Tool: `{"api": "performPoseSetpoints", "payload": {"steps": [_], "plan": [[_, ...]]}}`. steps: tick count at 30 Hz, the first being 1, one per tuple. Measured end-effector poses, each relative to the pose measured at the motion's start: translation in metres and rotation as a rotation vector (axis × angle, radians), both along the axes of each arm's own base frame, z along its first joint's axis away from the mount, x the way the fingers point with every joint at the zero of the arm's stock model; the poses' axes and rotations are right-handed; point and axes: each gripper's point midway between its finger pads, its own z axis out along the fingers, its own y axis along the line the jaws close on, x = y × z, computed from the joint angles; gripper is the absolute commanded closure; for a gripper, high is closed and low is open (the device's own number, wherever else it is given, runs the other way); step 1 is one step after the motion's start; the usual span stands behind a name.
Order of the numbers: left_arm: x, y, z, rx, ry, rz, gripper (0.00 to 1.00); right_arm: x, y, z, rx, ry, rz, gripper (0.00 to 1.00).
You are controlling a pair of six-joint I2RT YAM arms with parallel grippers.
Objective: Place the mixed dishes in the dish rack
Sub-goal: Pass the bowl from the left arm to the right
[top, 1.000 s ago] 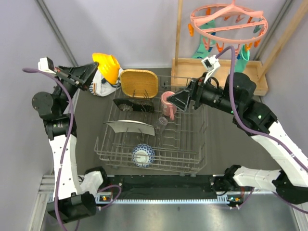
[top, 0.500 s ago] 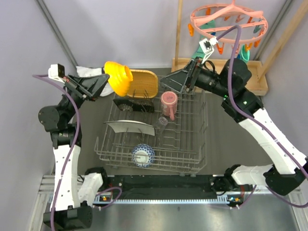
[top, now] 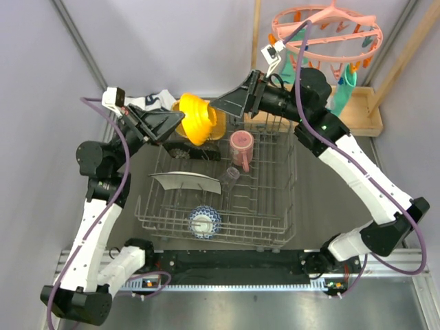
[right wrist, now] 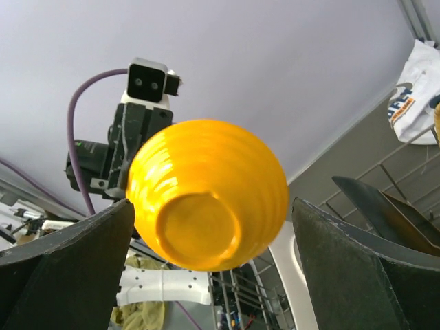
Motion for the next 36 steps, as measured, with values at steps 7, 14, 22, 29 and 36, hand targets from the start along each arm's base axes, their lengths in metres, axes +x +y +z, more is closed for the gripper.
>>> {"api": "performPoseSetpoints", "payload": {"steps": [7,14,22,29,36], "plan": [[0.002,-0.007,-0.004,0.018,-0.012,0.011,1.0,-0.002,-0.001,0.011,0.021,-0.014,0.005,0.07],[0.005,-0.008,-0.005,0.019,-0.017,0.026,1.0,-0.002,-0.001,0.008,0.013,-0.008,0.005,0.07],[0.008,-0.009,-0.006,0.019,-0.01,0.025,1.0,-0.007,-0.001,0.007,0.011,-0.005,0.027,0.08],[0.012,-0.01,-0.008,0.02,-0.001,0.025,1.0,-0.011,0.001,0.002,0.008,0.013,0.053,0.09],[0.012,-0.011,-0.005,0.015,-0.008,0.026,1.0,-0.012,0.003,-0.001,0.006,0.023,0.068,0.1]]}}
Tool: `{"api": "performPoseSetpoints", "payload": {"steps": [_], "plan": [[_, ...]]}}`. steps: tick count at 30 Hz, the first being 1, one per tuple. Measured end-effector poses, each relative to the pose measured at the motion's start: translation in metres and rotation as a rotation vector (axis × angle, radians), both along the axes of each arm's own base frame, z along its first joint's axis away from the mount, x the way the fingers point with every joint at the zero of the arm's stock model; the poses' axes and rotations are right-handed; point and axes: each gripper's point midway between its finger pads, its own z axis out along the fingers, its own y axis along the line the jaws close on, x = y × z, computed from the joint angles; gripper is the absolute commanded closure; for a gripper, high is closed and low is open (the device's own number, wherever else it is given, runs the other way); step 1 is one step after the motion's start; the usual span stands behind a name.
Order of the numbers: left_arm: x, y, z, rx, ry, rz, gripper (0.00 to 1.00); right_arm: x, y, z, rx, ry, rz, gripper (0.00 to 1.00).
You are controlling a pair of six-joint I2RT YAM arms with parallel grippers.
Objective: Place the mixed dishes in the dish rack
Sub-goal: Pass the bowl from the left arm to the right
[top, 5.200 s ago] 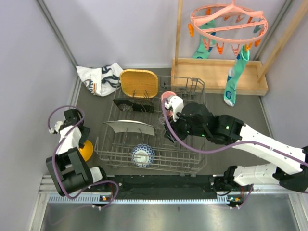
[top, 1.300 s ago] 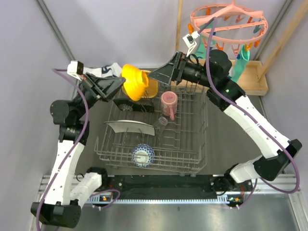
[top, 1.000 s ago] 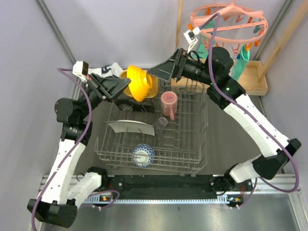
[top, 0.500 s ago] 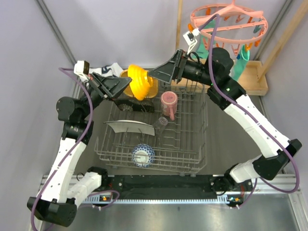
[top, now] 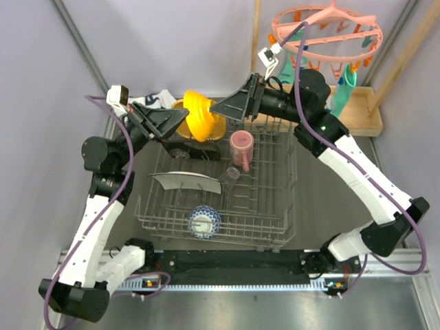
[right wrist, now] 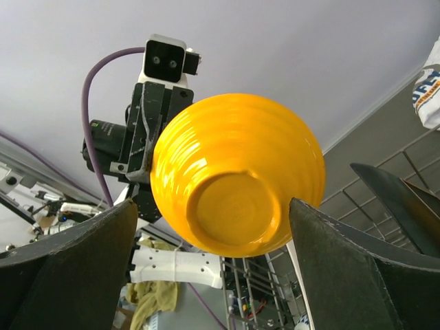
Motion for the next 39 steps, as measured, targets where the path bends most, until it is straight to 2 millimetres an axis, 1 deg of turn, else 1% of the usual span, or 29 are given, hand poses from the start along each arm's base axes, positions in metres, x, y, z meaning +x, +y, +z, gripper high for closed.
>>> {"api": "performPoseSetpoints", "payload": {"steps": [11,17,25,33,39], "plan": [[0.0,-0.001,0.004,-0.007,-0.012,-0.001,1.0,0.003,0.006,-0.007,-0.005,0.019,0.02,0.13],[0.0,-0.001,0.004,-0.007,-0.012,-0.002,1.0,0.004,0.009,-0.012,-0.01,0.03,0.034,0.19],[0.0,-0.001,0.004,-0.007,-0.013,-0.002,1.0,0.004,0.009,-0.011,-0.007,0.027,0.036,0.26],[-0.001,-0.002,0.005,-0.009,-0.015,-0.004,1.0,0.003,0.01,-0.011,-0.006,0.025,0.042,0.27],[-0.001,-0.002,0.005,-0.01,-0.017,-0.005,1.0,0.004,0.011,-0.014,-0.003,0.039,0.046,0.32]]}}
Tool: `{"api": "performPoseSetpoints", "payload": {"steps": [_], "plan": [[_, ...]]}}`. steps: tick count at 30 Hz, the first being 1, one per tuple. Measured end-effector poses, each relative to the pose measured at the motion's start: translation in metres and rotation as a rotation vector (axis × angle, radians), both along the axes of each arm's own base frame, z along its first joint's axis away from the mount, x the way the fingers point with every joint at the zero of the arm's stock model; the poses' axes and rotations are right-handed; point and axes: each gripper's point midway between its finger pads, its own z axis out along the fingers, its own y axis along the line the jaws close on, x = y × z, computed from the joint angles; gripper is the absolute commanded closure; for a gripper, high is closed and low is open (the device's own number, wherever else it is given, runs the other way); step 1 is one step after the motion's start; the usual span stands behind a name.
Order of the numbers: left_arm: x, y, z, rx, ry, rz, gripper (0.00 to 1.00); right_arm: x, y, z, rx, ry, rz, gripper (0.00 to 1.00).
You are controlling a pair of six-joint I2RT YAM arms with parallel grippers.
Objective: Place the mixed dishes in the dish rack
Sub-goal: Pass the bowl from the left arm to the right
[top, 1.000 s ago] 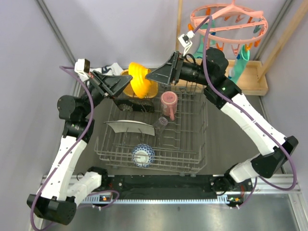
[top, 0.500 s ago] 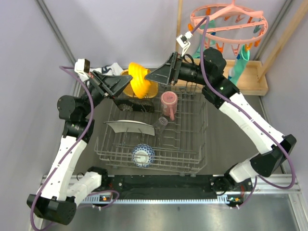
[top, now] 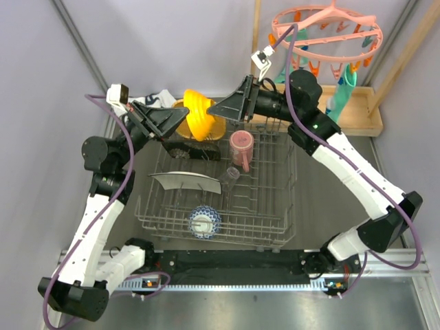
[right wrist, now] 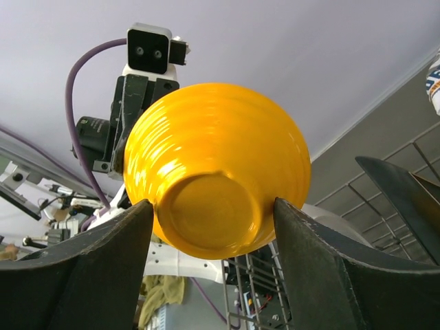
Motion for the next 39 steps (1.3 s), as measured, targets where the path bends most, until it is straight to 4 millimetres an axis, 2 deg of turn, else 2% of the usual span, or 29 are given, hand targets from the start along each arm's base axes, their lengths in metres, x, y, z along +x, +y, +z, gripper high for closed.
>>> {"api": "performPoseSetpoints", "payload": {"steps": [6,9,12,13,14,15,23,26,39], "plan": [[0.001,0.0,0.0,-0.002,-0.002,0.006,1.0,0.002,0.003,-0.001,0.007,0.009,0.011,0.41],[0.001,0.001,0.001,-0.003,-0.004,0.008,1.0,0.002,0.003,0.0,0.01,0.008,0.011,0.5],[0.001,0.001,0.001,-0.004,-0.005,0.009,1.0,0.002,0.003,0.0,0.014,0.004,0.012,0.73],[0.001,0.001,0.001,-0.004,-0.005,0.009,1.0,0.002,0.003,0.0,0.016,0.002,0.013,0.93],[0.001,0.001,0.001,-0.004,-0.006,0.01,1.0,0.002,0.004,-0.001,0.019,0.004,0.015,1.0],[0.001,0.001,0.001,-0.004,-0.005,0.01,1.0,0.002,0.004,-0.001,0.022,0.005,0.017,1.0],[0.0,0.0,0.002,-0.011,-0.011,0.003,0.58,-0.002,0.006,-0.004,0.026,0.022,0.043,1.0],[-0.002,0.0,0.001,-0.014,-0.011,-0.001,0.5,-0.002,0.007,-0.006,0.023,0.026,0.05,1.0],[-0.001,0.001,-0.007,-0.007,-0.002,0.015,0.44,0.0,0.007,-0.012,0.015,0.038,0.046,1.0]]}}
